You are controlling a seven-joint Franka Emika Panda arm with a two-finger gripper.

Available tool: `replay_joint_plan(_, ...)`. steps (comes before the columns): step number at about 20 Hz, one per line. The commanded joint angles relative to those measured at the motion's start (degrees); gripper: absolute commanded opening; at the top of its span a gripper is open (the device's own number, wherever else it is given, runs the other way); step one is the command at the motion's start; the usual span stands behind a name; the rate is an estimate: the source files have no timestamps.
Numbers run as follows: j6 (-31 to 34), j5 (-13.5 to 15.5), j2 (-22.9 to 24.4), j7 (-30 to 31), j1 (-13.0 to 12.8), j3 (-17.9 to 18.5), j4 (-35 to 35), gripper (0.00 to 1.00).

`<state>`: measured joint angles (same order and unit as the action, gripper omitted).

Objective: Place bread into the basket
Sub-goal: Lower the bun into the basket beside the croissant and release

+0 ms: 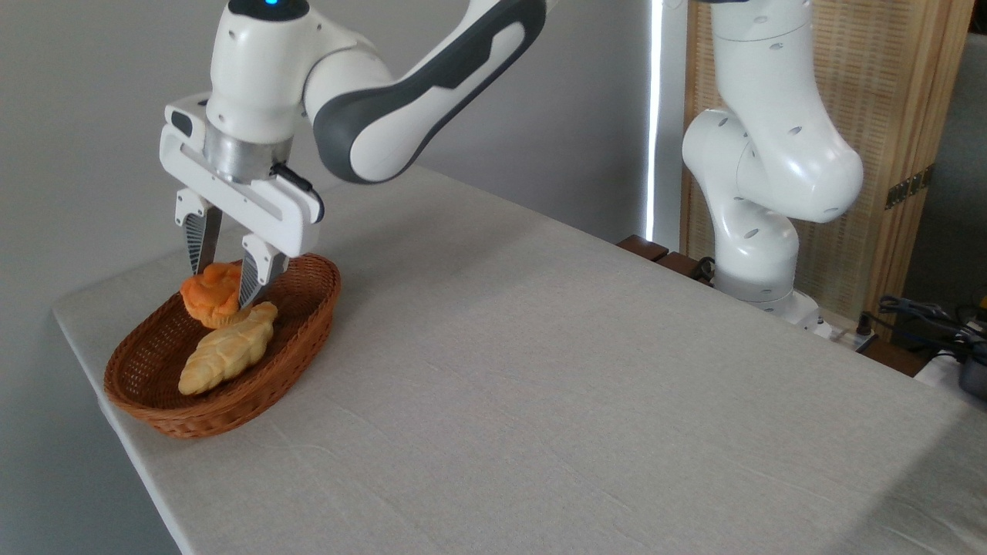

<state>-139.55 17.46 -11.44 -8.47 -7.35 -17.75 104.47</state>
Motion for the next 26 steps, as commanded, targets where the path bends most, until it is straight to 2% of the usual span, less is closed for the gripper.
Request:
replay_joint_plan(1,-2.5,-2.4,-2.9,1.5,-0.7,-0.6,-1.4,0.94)
replay_joint_plan(2,-2.5,-2.7,-3.3,1.5,-0.7,-0.6,-1.4,1.0)
replay_joint_plan(6,-5.5,-2.7,-4.3,1.6,-0.8,-0.6,-1.4,1.0)
replay_joint_plan(16,-5.6,-2.7,-4.1,1.6,-0.7,-0.5,-1.4,1.0)
replay_joint_plan(20,-5.1,-2.8,-2.4,1.6,-0.6,0.1,-1.3,1.0)
replay_joint_plan(22,-3.4,-3.0,0.0,1.5,0.0,0.8,-1.3,1.0)
replay_joint_plan(23,-1.2,-3.1,1.5,1.4,0.1,2.3,-1.3,1.0)
replay_joint_plan(26,9.3,-7.4,6.1,-0.8,0.1,5.9,-1.3,1.0)
